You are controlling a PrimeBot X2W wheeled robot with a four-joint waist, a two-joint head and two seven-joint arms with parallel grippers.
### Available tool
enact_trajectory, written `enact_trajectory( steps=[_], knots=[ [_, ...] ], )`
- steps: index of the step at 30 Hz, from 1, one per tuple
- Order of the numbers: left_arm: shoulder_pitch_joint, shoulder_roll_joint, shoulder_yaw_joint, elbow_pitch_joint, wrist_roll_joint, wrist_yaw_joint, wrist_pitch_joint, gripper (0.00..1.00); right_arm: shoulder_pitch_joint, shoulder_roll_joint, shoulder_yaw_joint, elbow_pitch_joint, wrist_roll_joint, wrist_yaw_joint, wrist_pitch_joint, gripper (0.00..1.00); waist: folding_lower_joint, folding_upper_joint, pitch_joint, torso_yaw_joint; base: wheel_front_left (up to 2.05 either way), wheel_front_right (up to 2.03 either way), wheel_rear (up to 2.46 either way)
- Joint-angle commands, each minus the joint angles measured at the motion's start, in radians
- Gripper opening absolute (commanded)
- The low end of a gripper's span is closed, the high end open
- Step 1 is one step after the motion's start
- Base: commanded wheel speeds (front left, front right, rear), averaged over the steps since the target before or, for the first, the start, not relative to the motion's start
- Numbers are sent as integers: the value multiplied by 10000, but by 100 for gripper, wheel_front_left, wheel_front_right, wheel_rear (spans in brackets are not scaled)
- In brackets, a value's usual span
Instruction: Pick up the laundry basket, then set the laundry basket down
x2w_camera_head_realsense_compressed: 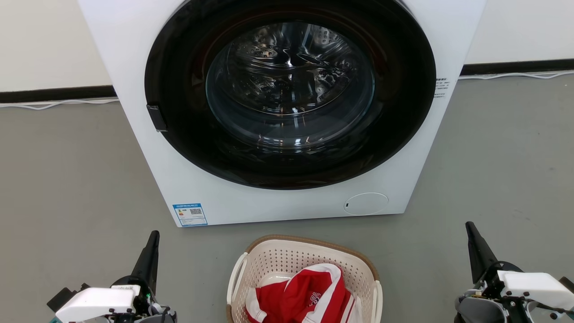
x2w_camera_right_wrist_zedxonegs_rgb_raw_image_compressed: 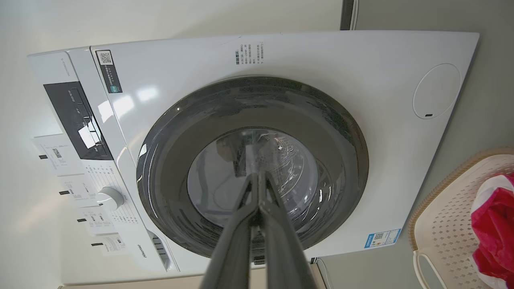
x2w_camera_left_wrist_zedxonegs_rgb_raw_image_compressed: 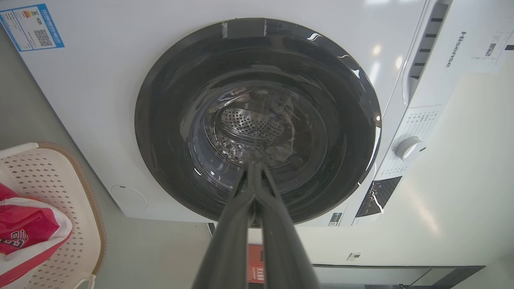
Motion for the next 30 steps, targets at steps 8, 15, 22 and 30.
enact_trajectory(
  steps=[8, 15, 22, 30],
  knots=[
    [20, -4, -3, 30, 2, 2, -8, 100, 26, 0, 9, 37, -3, 0, -7, 100, 0, 0, 0, 0, 0, 0, 0],
    [546, -130, -48, 602, 62, 12, -85, 100, 550, 129, 104, 600, -36, -6, -72, 100, 1, 0, 1, 0, 0, 0, 0],
    [602, -116, -88, 411, 356, 39, -291, 100, 582, 119, 218, 541, -248, -2, -277, 100, 10, 0, -12, -2, 0, 0, 0],
    [650, -101, -105, 43, 1088, 160, -525, 100, 571, 107, 255, 418, -942, 4, -511, 100, 1, 0, 12, -5, 0, 0, 0]
  ],
)
